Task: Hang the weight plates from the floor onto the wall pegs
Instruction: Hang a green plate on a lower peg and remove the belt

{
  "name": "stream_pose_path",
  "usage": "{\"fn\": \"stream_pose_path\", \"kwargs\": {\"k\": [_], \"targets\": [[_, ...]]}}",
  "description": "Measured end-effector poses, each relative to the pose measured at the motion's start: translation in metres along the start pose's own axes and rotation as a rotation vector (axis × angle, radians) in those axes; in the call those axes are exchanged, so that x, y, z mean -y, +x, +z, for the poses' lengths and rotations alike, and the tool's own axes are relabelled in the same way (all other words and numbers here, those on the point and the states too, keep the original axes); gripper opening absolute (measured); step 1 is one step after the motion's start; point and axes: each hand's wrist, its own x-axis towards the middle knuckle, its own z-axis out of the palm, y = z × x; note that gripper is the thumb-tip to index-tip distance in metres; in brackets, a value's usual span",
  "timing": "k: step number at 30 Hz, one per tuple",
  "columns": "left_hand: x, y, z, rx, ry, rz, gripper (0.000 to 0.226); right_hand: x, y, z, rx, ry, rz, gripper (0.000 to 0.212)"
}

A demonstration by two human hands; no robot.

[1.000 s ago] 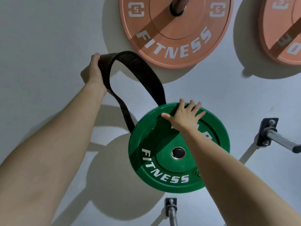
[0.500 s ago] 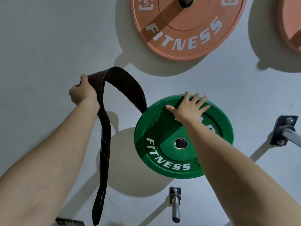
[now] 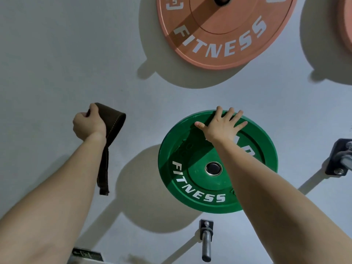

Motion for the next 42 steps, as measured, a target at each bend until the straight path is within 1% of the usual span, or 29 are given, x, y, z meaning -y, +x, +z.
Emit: {"fn": "stream_pose_path", "kwargs": {"k": [3, 6, 9, 12, 14, 15, 16, 17, 21, 23, 24, 26, 28, 29, 31, 32, 34, 36, 37, 38, 39, 40, 42], "targets": [[0.025, -0.013, 0.011, 0.104, 0.065, 0.019, 0.047, 0.003, 0.001, 0.005, -0.03, -0.004, 0.004, 0.099], [0.048, -0.031, 0.024, 0.247, 0.242, 0.05, 0.047, 0.006, 0.001, 0.01, -0.061, -0.014, 0.005, 0.098], [0.077, -0.051, 0.035, 0.361, 0.42, -0.018, 0.045, 0.006, 0.003, 0.013, -0.083, -0.014, -0.013, 0.099], [0.114, -0.072, 0.037, 0.509, 0.655, -0.117, 0.039, 0.004, 0.005, 0.014, -0.089, -0.003, -0.028, 0.102], [0.134, -0.086, 0.038, 0.596, 0.815, -0.133, 0.043, 0.003, 0.007, 0.015, -0.083, 0.003, -0.03, 0.102], [0.136, -0.093, 0.04, 0.626, 0.848, -0.111, 0.047, 0.003, 0.008, 0.015, -0.085, 0.005, -0.033, 0.102], [0.131, -0.101, 0.045, 0.655, 0.836, -0.078, 0.051, 0.002, 0.008, 0.015, -0.091, 0.005, -0.033, 0.102], [0.122, -0.107, 0.052, 0.687, 0.766, -0.028, 0.052, 0.002, 0.008, 0.016, -0.097, 0.004, -0.036, 0.102], [0.07, -0.133, 0.093, 0.884, 0.282, 0.098, 0.068, -0.002, 0.007, 0.016, -0.125, 0.006, -0.058, 0.105], [0.055, -0.145, 0.11, 0.939, 0.195, 0.157, 0.078, -0.008, 0.005, 0.017, -0.182, 0.049, -0.073, 0.107], [0.053, -0.15, 0.115, 0.93, 0.203, 0.199, 0.078, -0.015, 0.002, 0.019, -0.236, 0.096, -0.088, 0.107], [0.055, -0.155, 0.123, 0.845, 0.233, 0.282, 0.071, -0.041, -0.005, 0.029, -0.348, 0.199, -0.161, 0.106], [0.061, -0.157, 0.126, 0.802, 0.215, 0.305, 0.068, -0.076, -0.012, 0.041, -0.415, 0.175, -0.204, 0.112], [0.065, -0.156, 0.127, 0.804, 0.192, 0.302, 0.065, -0.091, -0.016, 0.046, -0.431, 0.13, -0.185, 0.117], [0.069, -0.155, 0.128, 0.804, 0.154, 0.297, 0.062, -0.112, -0.024, 0.054, -0.421, 0.101, -0.04, 0.131], [0.07, -0.155, 0.129, 0.802, 0.144, 0.294, 0.063, -0.116, -0.029, 0.057, -0.409, 0.143, 0.089, 0.139], [0.073, -0.156, 0.131, 0.785, 0.147, 0.295, 0.072, -0.122, -0.042, 0.065, -0.359, 0.304, 0.423, 0.15], [0.076, -0.157, 0.132, 0.737, 0.191, 0.297, 0.08, -0.128, -0.053, 0.073, -0.238, 0.536, 0.745, 0.156], [0.077, -0.161, 0.134, 0.705, 0.231, 0.285, 0.08, -0.13, -0.056, 0.076, -0.17, 0.658, 0.864, 0.158], [0.079, -0.167, 0.135, 0.659, 0.275, 0.254, 0.079, -0.131, -0.058, 0.078, -0.11, 0.765, 0.94, 0.159], [0.08, -0.177, 0.135, 0.605, 0.307, 0.196, 0.08, -0.131, -0.059, 0.079, -0.061, 0.842, 0.977, 0.159], [0.082, -0.189, 0.136, 0.547, 0.309, 0.101, 0.083, -0.131, -0.057, 0.079, -0.027, 0.883, 0.978, 0.158], [0.087, -0.21, 0.136, 0.458, 0.236, -0.121, 0.096, -0.13, -0.052, 0.078, 0.006, 0.902, 0.929, 0.154]]}}
